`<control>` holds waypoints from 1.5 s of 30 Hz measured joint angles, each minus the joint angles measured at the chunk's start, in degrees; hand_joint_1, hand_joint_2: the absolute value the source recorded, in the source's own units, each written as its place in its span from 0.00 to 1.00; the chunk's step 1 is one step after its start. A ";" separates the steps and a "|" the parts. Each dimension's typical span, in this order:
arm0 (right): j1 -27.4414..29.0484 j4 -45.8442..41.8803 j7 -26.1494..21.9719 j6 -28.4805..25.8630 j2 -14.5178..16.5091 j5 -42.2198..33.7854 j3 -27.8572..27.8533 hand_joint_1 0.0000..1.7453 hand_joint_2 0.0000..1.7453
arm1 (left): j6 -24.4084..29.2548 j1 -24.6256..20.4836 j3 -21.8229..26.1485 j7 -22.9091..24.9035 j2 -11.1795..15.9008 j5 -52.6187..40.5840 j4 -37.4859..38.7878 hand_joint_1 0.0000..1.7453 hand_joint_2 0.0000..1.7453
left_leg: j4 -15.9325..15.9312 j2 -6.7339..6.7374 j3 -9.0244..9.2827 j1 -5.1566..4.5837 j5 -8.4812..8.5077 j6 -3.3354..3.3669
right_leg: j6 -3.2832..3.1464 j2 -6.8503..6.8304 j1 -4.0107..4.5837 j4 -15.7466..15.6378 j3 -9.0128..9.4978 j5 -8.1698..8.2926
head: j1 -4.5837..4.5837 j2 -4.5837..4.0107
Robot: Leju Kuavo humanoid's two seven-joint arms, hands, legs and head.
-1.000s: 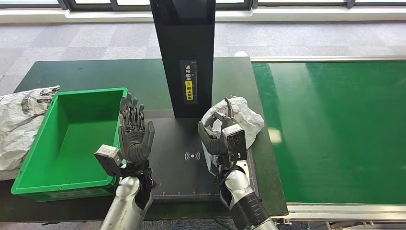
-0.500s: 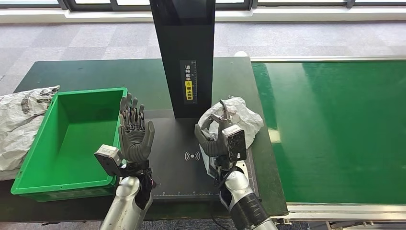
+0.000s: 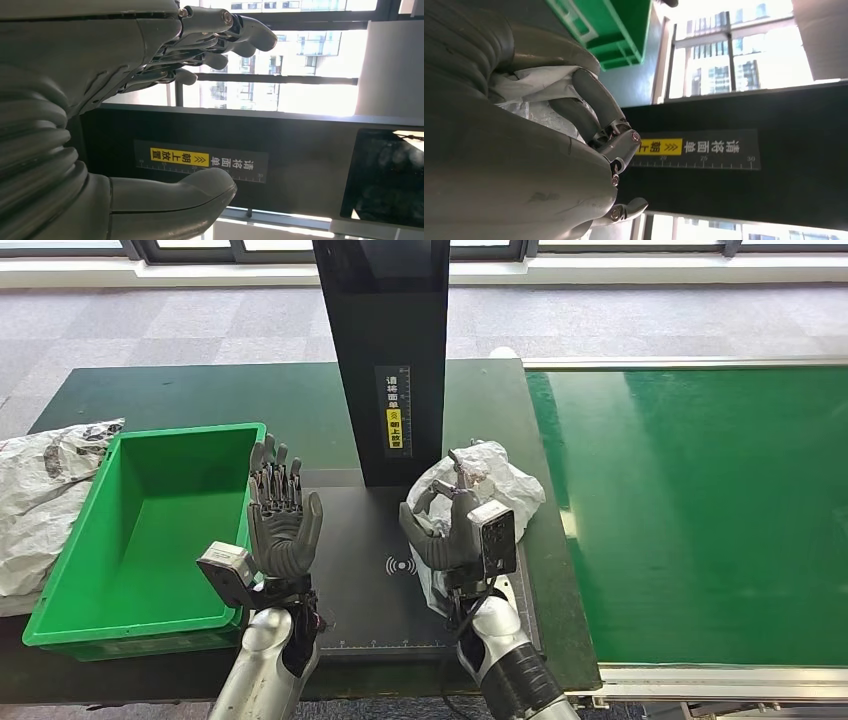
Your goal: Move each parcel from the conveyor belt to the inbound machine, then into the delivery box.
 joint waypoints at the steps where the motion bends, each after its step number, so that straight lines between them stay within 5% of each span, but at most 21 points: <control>1: 0.02 -0.19 -0.01 1.08 0.00 -0.58 0.00 0.00 1.00 | 0.00 0.00 0.00 -0.01 0.00 0.03 0.00 0.00 1.00 | 0.00 0.00 0.00 0.00 0.00 0.00 | 0.00 0.00 0.00 0.00 0.00 0.00 | 0.00 0.00; 27: 0.45 -2.38 -0.01 2.49 -0.02 0.76 -0.87 0.00 1.00 | -0.39 -0.02 0.00 -0.02 0.02 -0.03 0.33 0.00 1.00 | 0.00 0.02 0.00 0.00 0.00 0.00 | 0.00 0.02 0.00 0.00 -0.02 0.00 | -0.02 0.00; 31: 0.49 -2.86 -0.01 1.10 -0.02 1.70 -0.87 0.00 0.00 | -0.22 0.00 0.00 -0.01 0.02 -0.03 0.21 0.00 1.00 | 0.00 0.02 -0.01 0.00 0.00 0.00 | 0.00 0.02 0.00 0.00 -0.01 0.00 | -0.02 0.00; 45: 1.01 -6.39 0.00 -7.36 -0.02 8.96 -0.87 0.00 0.00 | 0.00 0.02 0.00 -0.01 0.02 0.02 -0.07 0.00 1.00 | 0.00 0.02 0.00 0.00 0.00 0.00 | 0.00 0.02 0.00 0.00 0.00 0.00 | -0.02 0.00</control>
